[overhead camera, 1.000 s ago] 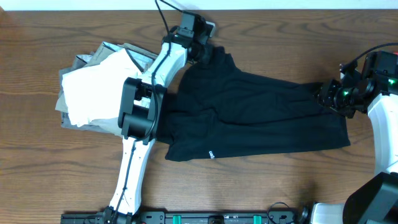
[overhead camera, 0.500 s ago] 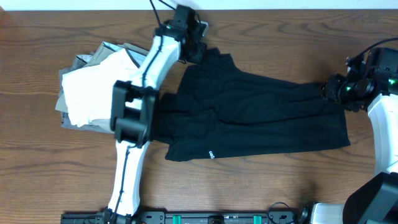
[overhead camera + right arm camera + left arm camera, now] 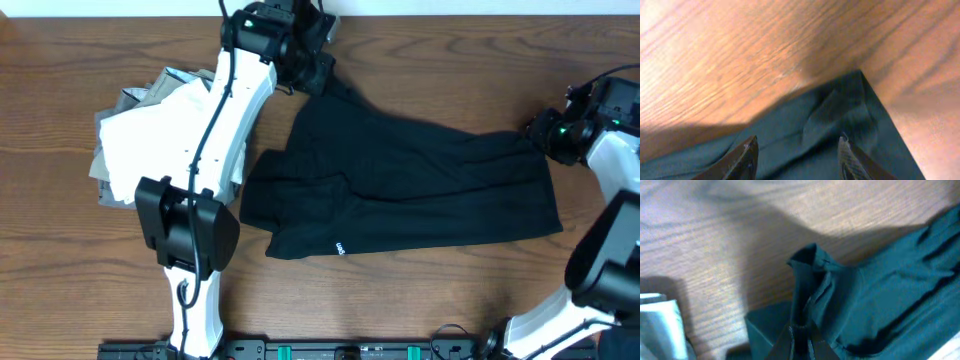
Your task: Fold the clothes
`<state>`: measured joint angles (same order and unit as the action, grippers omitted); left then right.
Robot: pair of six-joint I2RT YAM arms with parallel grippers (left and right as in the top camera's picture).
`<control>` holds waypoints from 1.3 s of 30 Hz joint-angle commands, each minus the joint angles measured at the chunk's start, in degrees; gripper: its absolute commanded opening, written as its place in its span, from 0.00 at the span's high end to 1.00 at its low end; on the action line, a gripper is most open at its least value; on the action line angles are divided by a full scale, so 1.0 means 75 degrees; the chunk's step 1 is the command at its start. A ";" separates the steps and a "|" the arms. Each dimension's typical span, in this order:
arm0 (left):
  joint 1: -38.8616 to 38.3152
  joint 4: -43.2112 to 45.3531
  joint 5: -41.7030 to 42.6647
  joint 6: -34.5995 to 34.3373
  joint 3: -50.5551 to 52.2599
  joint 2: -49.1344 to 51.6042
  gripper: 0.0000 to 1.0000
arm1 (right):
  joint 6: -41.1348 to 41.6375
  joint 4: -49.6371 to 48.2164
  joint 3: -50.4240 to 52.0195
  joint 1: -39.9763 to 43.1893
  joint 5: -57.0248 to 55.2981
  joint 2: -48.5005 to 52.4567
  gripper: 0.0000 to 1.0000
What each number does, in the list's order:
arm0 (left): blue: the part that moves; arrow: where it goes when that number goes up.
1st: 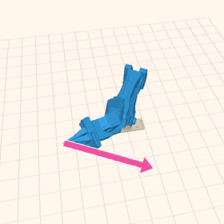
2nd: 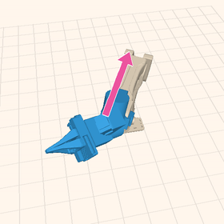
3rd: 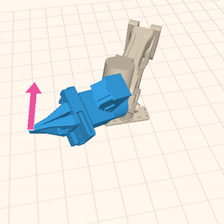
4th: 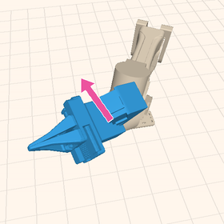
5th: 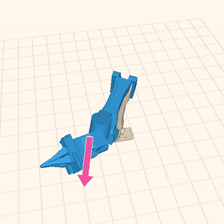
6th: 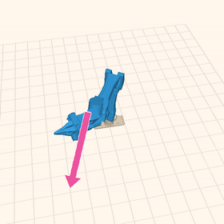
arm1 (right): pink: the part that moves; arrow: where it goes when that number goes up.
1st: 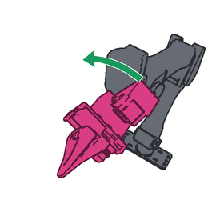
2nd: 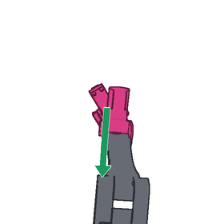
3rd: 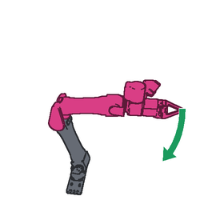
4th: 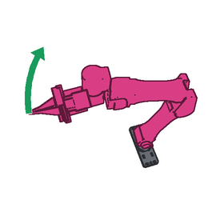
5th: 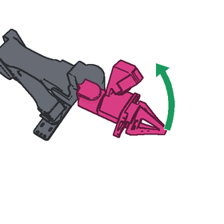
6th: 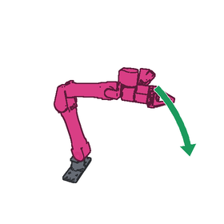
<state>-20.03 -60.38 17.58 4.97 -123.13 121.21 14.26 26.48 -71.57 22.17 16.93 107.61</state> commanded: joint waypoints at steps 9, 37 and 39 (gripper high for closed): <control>-0.0178 -0.0160 -0.0102 0.0108 0.0000 0.0055 0.94 | -0.0143 -0.1600 -0.0099 0.0207 -0.0236 0.1116 0.53; -0.0178 -0.0714 -0.1268 0.0105 0.0000 0.0055 0.94 | -0.0373 -0.1513 -0.0102 0.0956 0.2189 0.0245 0.99; -0.0175 -0.0711 -0.1271 0.0108 0.0000 0.0055 0.94 | -0.0367 -0.1370 -0.0102 0.0962 0.2113 0.0178 0.99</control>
<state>-21.28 -65.56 9.85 4.97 -123.13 121.38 12.78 15.49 -71.57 29.26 30.11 111.37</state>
